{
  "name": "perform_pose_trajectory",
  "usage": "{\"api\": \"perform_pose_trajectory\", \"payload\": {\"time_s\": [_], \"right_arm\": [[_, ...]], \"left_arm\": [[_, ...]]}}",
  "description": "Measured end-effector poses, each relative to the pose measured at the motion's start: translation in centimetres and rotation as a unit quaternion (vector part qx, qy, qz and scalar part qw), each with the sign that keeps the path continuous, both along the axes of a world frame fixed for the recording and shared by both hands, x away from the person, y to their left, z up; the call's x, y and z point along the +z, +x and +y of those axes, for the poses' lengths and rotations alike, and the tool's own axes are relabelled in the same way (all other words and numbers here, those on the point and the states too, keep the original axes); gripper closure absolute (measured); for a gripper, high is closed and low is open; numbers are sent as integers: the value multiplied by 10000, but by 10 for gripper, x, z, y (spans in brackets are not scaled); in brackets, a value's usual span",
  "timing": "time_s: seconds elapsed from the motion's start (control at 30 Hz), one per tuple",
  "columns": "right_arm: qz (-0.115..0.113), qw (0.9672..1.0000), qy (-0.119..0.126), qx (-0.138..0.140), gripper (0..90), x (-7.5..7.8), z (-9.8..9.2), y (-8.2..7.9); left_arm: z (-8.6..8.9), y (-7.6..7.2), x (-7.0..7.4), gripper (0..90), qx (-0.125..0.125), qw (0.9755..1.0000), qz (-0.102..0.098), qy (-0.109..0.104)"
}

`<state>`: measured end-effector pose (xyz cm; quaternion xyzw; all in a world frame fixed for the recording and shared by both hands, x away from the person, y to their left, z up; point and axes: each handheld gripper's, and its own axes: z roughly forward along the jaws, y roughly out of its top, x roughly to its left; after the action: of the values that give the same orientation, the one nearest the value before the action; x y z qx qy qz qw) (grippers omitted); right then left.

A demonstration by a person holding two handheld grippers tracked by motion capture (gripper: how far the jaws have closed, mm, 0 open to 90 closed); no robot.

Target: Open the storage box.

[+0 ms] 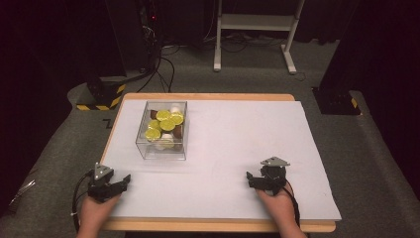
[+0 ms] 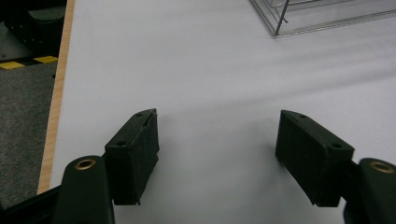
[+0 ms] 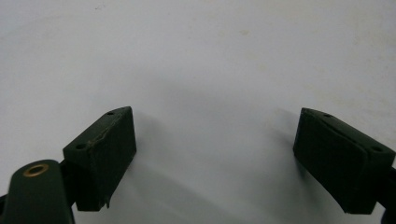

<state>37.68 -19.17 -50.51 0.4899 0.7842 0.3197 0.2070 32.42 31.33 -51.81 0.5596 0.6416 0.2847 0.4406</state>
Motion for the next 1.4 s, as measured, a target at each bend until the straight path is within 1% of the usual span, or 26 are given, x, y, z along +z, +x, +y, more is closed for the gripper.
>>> {"api": "perform_pose_trajectory", "payload": {"time_s": [0.07,0.13,0.17,0.27,0.3,0.33,0.37,0.47,0.5,0.53,0.6,0.73,0.87,0.9,0.93,0.97,1.0,1.03,1.07,1.1,1.13,1.17,1.2,1.23,1.3,1.4], "right_arm": [[-7,10000,-5,-3,131,0,0,0],[-38,10000,-29,-18,131,0,1,-1],[-32,10000,-21,-17,131,0,1,0],[-30,10000,-18,-14,133,0,1,0],[-35,10000,-23,-15,133,0,1,-1],[-35,10000,-23,-15,133,0,1,-1],[-35,10000,-21,-14,133,0,1,0],[-30,10000,-18,-13,133,0,1,0],[-32,10000,-19,-13,133,0,1,0],[-32,10000,-19,-13,133,0,1,0],[-30,10000,-17,-13,133,0,1,0],[-33,10000,-22,-14,134,0,1,-1],[-36,10000,-24,-14,134,0,1,-1],[-36,10000,-24,-14,134,0,1,-1],[-36,10000,-24,-14,134,0,1,-1],[-36,10000,-24,-15,135,0,1,-1],[-36,10000,-24,-15,135,0,1,-1],[-37,10000,-26,-15,135,0,1,-1],[-37,10000,-26,-15,135,0,1,-1],[-37,10000,-26,-16,135,0,1,-1],[-37,10000,-25,-15,135,0,1,-1],[-38,10000,-26,-16,135,0,1,-1],[-38,10000,-26,-16,135,0,1,-1],[-37,10000,-27,-15,135,0,1,-1],[-38,10000,-26,-16,135,0,1,-1],[-39,10000,-26,-16,135,0,1,-1]], "left_arm": [[0,0,0,302,-1,10000,0,4],[1,0,0,302,-43,10000,45,70],[-1,0,0,302,4,10000,22,12],[0,0,1,304,-19,10000,48,27],[1,0,1,304,-46,9999,54,80],[1,0,1,304,-46,9999,54,80],[0,0,1,304,-17,10000,35,33],[0,0,1,303,-38,10000,55,65],[0,1,1,300,-9,10000,33,9],[0,1,1,298,-9,10000,33,9],[1,1,1,280,-15,9999,66,105],[0,1,1,274,12,9999,88,101],[-2,1,3,275,67,9997,93,198],[-5,2,4,275,133,9998,66,110],[-5,2,4,274,133,9998,66,110],[-6,1,5,275,66,9998,66,201],[-6,1,5,275,66,9998,66,201],[-9,0,8,275,69,9998,-7,205],[-9,0,8,275,69,9998,-7,205],[-11,-1,11,279,113,9997,-133,193],[-10,-2,13,294,82,9996,-185,204],[-12,-3,15,312,129,9994,-301,72],[-12,-3,15,318,129,9994,-301,72],[-12,-4,18,318,104,9992,-390,26],[-13,-6,20,317,37,9991,-411,17],[-15,-7,21,314,33,9991,-430,-23]]}}
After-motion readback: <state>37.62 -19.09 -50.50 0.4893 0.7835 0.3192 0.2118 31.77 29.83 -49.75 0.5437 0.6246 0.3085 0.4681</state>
